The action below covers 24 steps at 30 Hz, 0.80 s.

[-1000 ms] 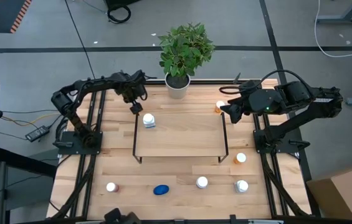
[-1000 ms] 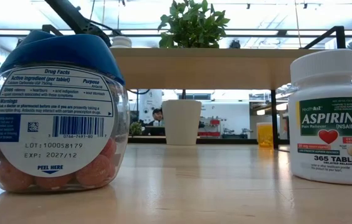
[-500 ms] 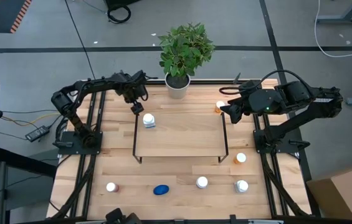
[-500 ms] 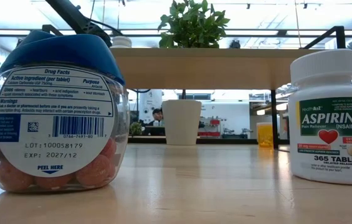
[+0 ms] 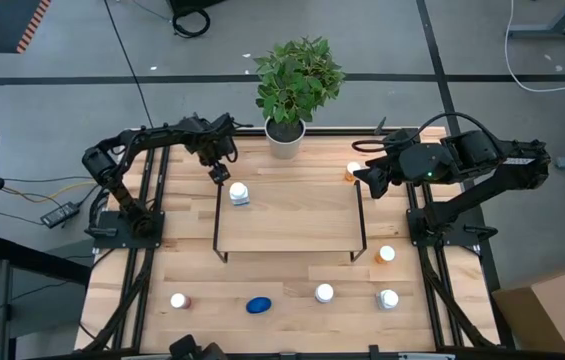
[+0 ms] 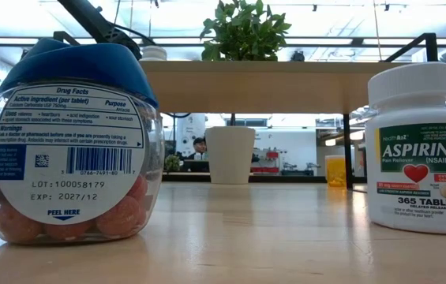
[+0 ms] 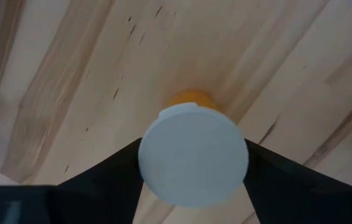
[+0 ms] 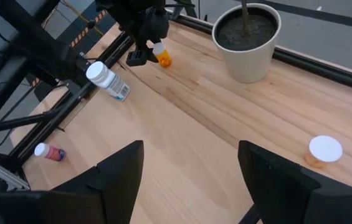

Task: Pick and place medicine bottles onto shelf by color
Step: Put the top left orange pill bottle on the shelf

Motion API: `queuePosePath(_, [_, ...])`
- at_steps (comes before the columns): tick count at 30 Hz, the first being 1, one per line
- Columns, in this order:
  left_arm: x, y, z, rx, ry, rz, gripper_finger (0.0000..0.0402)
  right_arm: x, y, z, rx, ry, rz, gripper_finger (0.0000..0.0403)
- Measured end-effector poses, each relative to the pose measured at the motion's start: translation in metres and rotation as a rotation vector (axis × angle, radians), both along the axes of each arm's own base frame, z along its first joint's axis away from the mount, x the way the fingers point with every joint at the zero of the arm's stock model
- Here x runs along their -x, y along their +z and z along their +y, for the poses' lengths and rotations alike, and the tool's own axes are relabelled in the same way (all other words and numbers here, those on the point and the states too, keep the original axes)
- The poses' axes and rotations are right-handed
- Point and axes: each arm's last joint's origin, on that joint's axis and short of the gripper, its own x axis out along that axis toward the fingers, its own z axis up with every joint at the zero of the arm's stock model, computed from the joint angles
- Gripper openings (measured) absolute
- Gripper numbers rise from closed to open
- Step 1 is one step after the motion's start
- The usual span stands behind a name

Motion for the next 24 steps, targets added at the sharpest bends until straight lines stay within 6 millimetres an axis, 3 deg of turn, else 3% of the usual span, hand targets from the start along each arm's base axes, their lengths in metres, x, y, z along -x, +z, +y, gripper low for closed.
queuePosePath(7, [0.000,0.000,0.000,-0.002,-0.006,-0.002,0.0216,0.000,0.000,0.000,0.001,-0.003,-0.001,0.0269])
queuePosePath(16, [0.000,0.002,0.000,0.006,-0.005,0.007,0.0221,0.000,0.000,0.000,0.001,-0.002,-0.001,0.0269])
queuePosePath(24, [-0.013,0.049,0.012,-0.027,-0.005,-0.030,0.0209,0.000,0.000,0.000,0.016,0.004,0.005,0.0269])
